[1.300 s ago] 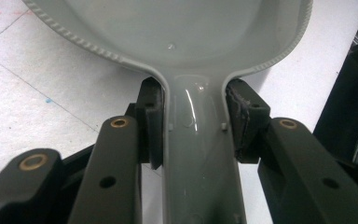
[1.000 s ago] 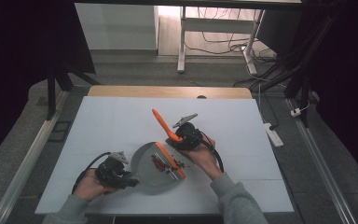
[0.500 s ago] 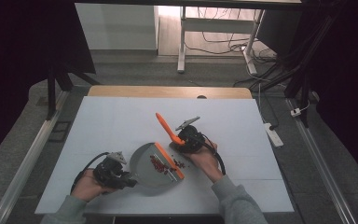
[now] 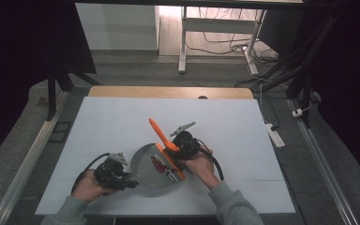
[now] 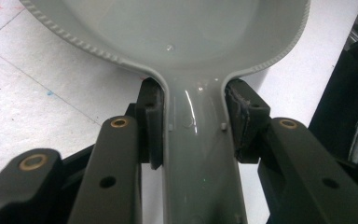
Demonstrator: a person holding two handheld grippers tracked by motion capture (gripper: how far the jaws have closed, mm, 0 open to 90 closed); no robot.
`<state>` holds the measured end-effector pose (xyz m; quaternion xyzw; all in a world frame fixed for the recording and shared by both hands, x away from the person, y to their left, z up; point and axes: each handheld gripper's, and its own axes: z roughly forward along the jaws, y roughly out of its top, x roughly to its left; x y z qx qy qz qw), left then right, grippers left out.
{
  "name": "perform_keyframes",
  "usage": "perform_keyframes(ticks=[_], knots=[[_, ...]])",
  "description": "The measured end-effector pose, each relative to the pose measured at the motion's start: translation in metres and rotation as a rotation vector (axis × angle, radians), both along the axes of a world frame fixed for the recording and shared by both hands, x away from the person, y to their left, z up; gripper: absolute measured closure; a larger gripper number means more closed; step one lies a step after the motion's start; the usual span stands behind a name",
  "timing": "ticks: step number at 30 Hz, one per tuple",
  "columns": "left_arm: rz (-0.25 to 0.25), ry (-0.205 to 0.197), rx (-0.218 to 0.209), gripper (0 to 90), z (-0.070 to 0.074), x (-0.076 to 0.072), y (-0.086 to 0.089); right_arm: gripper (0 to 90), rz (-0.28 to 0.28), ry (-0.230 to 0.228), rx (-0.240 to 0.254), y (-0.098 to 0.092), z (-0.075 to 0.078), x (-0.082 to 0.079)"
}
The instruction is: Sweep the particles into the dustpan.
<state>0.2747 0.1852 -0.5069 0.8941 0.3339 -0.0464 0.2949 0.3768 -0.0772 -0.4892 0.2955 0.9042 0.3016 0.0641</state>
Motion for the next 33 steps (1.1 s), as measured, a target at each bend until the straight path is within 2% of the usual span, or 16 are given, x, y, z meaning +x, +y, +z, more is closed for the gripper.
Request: perform_keyframes(ticks=[4,6,11,14,16,18,20,23,26,33], knots=[[0.001,0.000,0.001,61.5,0.000,0.000,0.000,71.0,0.012,-0.016,0.022,0.008,0.002,-0.005],[0.002,0.001,0.000,61.5,0.000,0.000,0.000,71.1,0.022,0.001,0.050,0.012,0.003,-0.006],[0.001,0.002,0.002,61.4,-0.001,0.000,0.000,71.1,0.077,0.010,0.059,0.031,0.004,-0.013],[0.000,0.002,-0.001,61.4,-0.001,0.000,0.000,71.0,0.119,0.027,0.083,0.040,0.006,-0.017],[-0.003,0.000,0.001,61.4,-0.002,0.000,0.000,71.1,0.121,0.009,0.094,0.039,0.011,-0.018],[-0.006,0.001,0.000,61.4,-0.002,0.000,0.001,71.1,0.105,-0.009,0.109,0.033,0.018,-0.017],[-0.009,0.002,0.003,61.5,-0.003,0.000,0.001,71.1,0.077,-0.033,0.104,0.024,0.023,-0.014],[-0.019,-0.004,0.010,61.4,-0.003,0.000,0.001,71.0,0.042,-0.046,0.104,0.007,0.028,-0.010],[-0.018,-0.008,0.005,61.4,-0.003,-0.001,0.001,71.0,0.023,-0.039,0.114,-0.008,0.030,-0.008],[-0.024,-0.012,-0.001,61.5,-0.001,-0.004,0.005,71.0,-0.037,-0.047,0.100,-0.035,0.027,-0.006]])
